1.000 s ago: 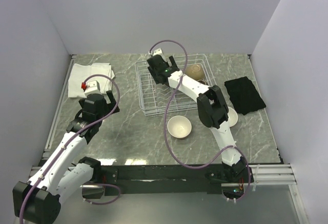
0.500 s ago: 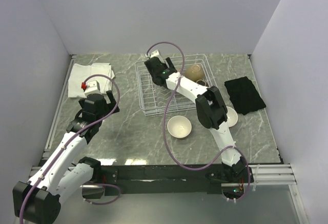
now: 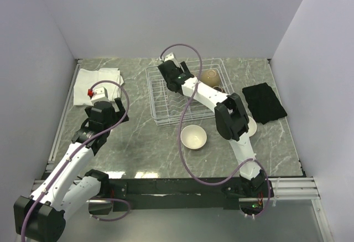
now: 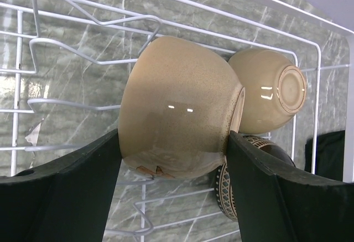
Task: Unload the bowls from the dish rack
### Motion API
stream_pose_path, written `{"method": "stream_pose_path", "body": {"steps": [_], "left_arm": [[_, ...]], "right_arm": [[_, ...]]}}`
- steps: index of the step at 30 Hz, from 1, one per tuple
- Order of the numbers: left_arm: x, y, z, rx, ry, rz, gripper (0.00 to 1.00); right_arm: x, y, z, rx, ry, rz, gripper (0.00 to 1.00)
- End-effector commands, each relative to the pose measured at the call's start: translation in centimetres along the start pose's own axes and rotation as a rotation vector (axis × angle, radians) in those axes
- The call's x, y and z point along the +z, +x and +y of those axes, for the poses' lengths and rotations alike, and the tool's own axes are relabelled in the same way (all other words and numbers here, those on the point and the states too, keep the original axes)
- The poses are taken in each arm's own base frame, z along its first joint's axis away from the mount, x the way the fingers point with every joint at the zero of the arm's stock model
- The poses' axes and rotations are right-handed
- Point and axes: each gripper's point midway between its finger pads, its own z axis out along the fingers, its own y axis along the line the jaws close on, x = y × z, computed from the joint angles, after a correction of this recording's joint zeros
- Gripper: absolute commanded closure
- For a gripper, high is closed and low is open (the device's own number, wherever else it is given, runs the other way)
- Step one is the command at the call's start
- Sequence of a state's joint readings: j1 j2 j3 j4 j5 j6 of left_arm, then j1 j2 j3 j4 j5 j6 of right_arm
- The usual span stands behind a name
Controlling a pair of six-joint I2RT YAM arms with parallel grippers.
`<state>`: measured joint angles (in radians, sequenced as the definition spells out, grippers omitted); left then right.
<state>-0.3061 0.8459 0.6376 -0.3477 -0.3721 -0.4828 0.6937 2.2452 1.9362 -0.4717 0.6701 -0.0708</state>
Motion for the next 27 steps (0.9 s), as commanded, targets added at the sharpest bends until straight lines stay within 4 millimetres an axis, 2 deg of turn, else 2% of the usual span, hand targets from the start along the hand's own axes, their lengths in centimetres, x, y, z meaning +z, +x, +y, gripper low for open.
{"method": "stream_pose_path", "body": {"steps": [1,5,10,12,13,14,19,27], "left_arm": [[0.0,-1.1,0.0,-0.007,-0.002,-0.044,0.01],[0.0,-1.0,0.0,-0.004,-0.003,-0.041,0.01],[0.0,-1.1,0.0,-0.003,-0.002,-0.044,0.01],[0.0,-1.1,-0.1,-0.003,0.001,-0.043,0.0],[0.0,-1.1,-0.1,-0.002,0.003,-0.043,0.01],[0.0,-1.1,-0.1,-0.002,0.004,-0.043,0.01],[0.1,-0.9,-0.3,0.003,0.01,-0.035,0.01],[0.1,-0.6,-1.3,0.005,0.065,-0.019,0.01]], "right_arm": [[-4.6,-3.8,-4.0,0.096,0.002,-0.078,0.89],[-5.4,-4.3,-4.2,0.123,-0.024,-0.082,1.0],[-6.2,-4.8,-6.0,0.192,-0.039,-0.092,1.0],[-6.2,-4.4,-6.0,0.21,-0.064,-0.083,1.0],[-6.3,-4.5,-6.9,0.243,-0.066,-0.085,1.0],[-6.3,-4.1,-6.6,0.252,-0.097,-0.077,1.0],[-6.9,-4.0,-8.5,0.368,-0.166,-0.088,1.0],[-7.8,-3.7,-9.9,0.478,-0.271,-0.085,1.0]]}}
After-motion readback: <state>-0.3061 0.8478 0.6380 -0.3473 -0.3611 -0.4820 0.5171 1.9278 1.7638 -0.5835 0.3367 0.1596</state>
